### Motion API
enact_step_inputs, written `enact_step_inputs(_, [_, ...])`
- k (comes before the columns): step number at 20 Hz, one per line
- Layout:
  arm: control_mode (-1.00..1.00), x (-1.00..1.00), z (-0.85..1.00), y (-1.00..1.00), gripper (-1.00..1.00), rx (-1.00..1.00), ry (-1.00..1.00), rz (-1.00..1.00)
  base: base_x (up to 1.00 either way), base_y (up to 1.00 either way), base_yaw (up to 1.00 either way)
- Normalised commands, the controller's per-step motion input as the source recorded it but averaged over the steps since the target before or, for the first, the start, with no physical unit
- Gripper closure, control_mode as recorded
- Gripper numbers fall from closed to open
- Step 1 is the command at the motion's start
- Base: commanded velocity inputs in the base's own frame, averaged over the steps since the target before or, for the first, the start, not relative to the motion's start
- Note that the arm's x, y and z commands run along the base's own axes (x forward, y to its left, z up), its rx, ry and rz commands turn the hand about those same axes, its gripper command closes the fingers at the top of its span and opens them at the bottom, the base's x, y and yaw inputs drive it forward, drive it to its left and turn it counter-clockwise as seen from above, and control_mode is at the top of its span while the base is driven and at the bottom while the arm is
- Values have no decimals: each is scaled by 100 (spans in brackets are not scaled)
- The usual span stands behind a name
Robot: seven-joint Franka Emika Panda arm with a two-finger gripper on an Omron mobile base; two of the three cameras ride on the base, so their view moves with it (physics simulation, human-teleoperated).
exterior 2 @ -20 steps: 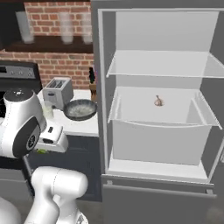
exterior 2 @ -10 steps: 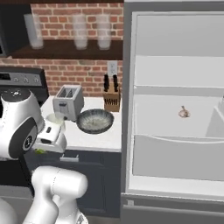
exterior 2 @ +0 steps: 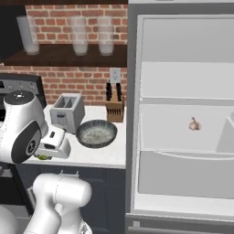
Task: Grab a lemon wedge from the fridge and one ice cube from the ice bowl, and put them in the glass of lemonade.
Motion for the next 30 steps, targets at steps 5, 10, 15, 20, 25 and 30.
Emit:
enact_step_inputs(5, [100, 0, 0, 0, 100, 0, 0, 0, 57, 45, -2])
enact_step_inputs(10, [100, 0, 0, 0, 100, 0, 0, 0, 67, 60, -2])
enact_step_inputs(15, [-100, 0, 0, 5, 100, 0, 0, 0, 30, 39, 0])
enact_step_inputs(20, [-100, -10, 7, 33, 100, -1, -15, 8, 0, 0, 0])
enact_step_inputs(25, [-100, 17, 4, 50, 100, -5, -22, 8, 0, 0, 0])
enact_step_inputs(30, [-100, 84, 0, 57, 100, -4, -3, 0, 0, 0, 0])
